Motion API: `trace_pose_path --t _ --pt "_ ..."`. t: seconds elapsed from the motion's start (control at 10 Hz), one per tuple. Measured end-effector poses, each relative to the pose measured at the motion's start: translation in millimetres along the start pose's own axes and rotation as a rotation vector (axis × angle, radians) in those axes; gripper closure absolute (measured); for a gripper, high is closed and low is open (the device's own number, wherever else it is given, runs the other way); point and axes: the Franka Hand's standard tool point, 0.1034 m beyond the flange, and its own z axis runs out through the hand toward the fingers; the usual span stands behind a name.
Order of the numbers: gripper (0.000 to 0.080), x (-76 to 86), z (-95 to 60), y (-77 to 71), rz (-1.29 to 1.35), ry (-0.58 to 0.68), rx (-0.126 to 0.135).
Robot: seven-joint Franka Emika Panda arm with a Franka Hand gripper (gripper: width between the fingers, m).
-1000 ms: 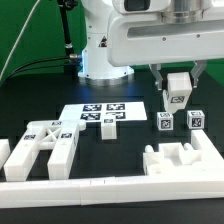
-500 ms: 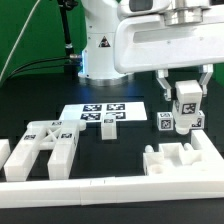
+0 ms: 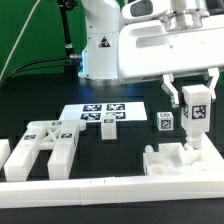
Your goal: Assemble chair
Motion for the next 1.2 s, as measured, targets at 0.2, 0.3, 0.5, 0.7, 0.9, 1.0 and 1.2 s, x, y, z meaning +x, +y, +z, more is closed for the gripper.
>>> trace_pose_path --t 0.2,0.3,0.5,0.7,0.9,1.0,1.2 --pt "0.0512 -2.7 15.3 -16.3 -0.030 -0.005 -0.001" --pt "0.0512 -8.5 21.2 -15.7 -0.035 -0.005 -0.003" --pt "0.0512 -9.5 26.6 -19.0 -0.027 0.013 -0.001" --pt "0.0512 -9.8 27.6 -10.8 -0.038 0.012 -0.009" --pt "0.0512 -12.6 29.9 -6.1 -0.036 0.006 -0.013" --pt "0.0512 -13.4 29.7 -5.7 -0.033 0.001 -0.013" --pt "0.0512 -16.7 30.1 -5.3 -0.034 -0.004 -0.014"
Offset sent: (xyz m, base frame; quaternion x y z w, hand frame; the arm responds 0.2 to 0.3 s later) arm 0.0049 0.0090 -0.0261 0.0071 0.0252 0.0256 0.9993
